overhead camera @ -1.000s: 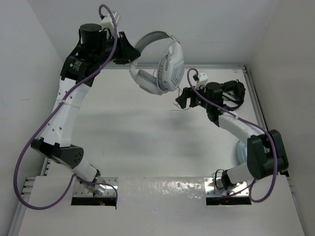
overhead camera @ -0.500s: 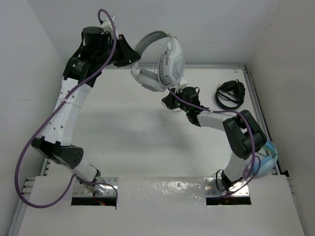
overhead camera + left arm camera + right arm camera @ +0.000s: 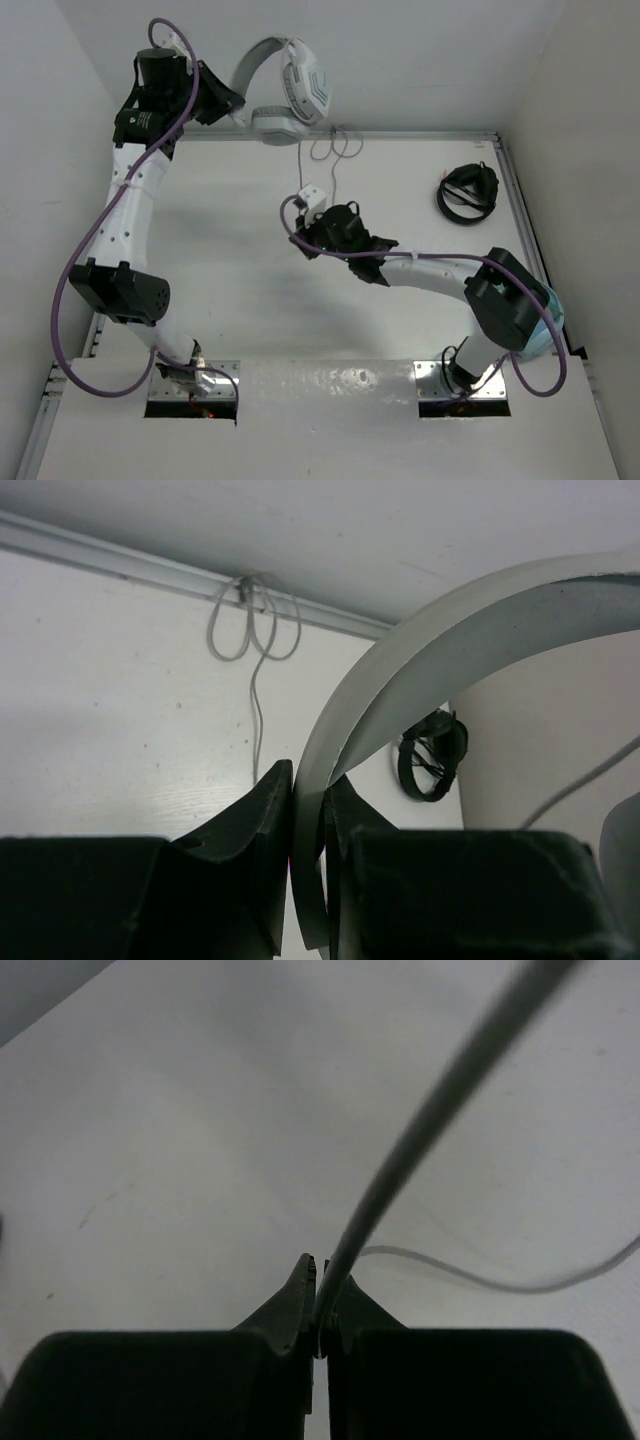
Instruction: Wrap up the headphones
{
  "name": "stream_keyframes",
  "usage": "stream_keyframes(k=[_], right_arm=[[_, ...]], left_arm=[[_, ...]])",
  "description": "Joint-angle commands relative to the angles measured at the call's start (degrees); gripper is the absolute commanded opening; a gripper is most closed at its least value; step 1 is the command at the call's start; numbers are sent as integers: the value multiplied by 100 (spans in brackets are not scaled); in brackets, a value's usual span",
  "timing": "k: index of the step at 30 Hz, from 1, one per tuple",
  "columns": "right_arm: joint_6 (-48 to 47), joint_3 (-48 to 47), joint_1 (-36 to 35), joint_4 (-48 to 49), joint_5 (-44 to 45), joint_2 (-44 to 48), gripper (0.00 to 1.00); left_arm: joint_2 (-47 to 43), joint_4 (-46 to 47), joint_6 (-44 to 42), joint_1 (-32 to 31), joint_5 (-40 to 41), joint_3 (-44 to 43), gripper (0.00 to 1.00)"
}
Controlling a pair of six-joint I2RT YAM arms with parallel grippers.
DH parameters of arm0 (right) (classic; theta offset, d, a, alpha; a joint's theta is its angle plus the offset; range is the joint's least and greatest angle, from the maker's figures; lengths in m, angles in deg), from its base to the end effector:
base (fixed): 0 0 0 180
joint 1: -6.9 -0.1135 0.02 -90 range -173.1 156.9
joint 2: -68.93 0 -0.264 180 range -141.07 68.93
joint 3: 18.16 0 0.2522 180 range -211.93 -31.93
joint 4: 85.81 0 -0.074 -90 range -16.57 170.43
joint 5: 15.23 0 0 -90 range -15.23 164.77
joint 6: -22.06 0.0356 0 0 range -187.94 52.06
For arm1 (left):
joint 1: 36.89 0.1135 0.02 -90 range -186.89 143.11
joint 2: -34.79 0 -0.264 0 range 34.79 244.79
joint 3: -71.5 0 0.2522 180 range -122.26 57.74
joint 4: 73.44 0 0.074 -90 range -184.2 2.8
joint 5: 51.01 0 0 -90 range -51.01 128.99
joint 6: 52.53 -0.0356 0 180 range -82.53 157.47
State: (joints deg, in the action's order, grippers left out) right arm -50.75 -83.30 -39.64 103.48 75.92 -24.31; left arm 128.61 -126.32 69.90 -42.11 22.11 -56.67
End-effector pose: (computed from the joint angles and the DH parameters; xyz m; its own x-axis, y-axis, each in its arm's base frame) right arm 0.2489 0.2616 0.2230 -0.4225 -0.0163 -0.9062 -0.6153 0.7393 0.2736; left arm 0.3459 -0.0420 0.4849 -0.4608 -0.4732 -0.7508 0.1352 0.7987 -0.5864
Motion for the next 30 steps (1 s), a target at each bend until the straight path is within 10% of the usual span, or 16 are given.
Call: stream_keyframes(k=[1, 17, 30], right_arm=[[-514, -565, -617, -651, -97, 16, 0], [-778, -3519, -1542, -3156, -1380, -1215, 0], [-620, -1647, -365, -2093, -238, 192, 0]], left_arm=[[92, 273, 546, 46, 290, -179, 0], [181, 544, -52, 240, 230, 1182, 0], [-92, 1433, 537, 521, -2205, 1087, 0]])
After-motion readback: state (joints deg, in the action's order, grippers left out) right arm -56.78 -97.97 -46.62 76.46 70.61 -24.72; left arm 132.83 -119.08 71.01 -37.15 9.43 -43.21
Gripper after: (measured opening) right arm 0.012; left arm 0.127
